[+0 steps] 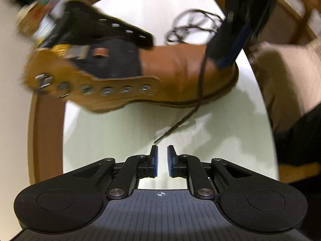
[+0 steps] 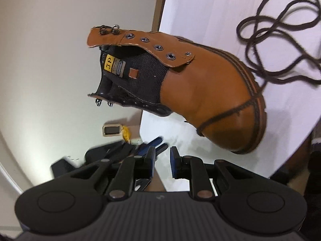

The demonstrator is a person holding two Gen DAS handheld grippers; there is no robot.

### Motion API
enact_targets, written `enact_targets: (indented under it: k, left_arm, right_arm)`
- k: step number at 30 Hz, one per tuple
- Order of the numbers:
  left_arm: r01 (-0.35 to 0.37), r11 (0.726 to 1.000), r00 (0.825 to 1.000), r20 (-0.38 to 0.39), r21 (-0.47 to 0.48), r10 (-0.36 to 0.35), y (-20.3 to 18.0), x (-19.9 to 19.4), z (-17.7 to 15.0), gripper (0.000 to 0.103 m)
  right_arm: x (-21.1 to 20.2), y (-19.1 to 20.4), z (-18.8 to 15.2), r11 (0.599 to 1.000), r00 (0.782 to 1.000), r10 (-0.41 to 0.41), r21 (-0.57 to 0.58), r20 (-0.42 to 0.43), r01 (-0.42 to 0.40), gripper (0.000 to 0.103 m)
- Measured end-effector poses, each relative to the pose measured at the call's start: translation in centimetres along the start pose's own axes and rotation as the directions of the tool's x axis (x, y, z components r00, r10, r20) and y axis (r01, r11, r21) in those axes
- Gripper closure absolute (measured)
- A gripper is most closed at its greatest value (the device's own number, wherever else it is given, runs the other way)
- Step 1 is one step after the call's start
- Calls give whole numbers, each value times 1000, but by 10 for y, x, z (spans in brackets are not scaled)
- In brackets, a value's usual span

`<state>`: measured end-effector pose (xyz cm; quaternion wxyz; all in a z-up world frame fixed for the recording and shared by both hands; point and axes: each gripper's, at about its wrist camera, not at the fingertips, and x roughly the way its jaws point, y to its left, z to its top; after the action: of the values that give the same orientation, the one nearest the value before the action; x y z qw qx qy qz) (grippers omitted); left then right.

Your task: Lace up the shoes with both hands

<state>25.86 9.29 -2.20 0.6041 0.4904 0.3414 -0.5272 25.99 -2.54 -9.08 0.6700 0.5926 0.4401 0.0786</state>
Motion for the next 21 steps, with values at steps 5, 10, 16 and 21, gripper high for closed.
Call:
enact_targets:
  k: [5,10,16,21]
  left_arm:
    - [82,988,992,85,130,-94,7,17,-7,87]
    - [123,954,978,130,273,-163,8,27,-12,86]
    - [136,936,972,139,324,-189,9,31,-12,101]
    - [195,964,969,116,178,-218,18,12,-9,102]
  right_arm:
    - [-5,-4,-34,998,992,-45,41,117,41,84]
    - [-3,-9,-66,992,968,-73,120,241,45,84]
    - [3,-8,-86,984,942,-84,176,324,28,84]
    - [11,-18,-83,969,931,-87,248,354,-4,84]
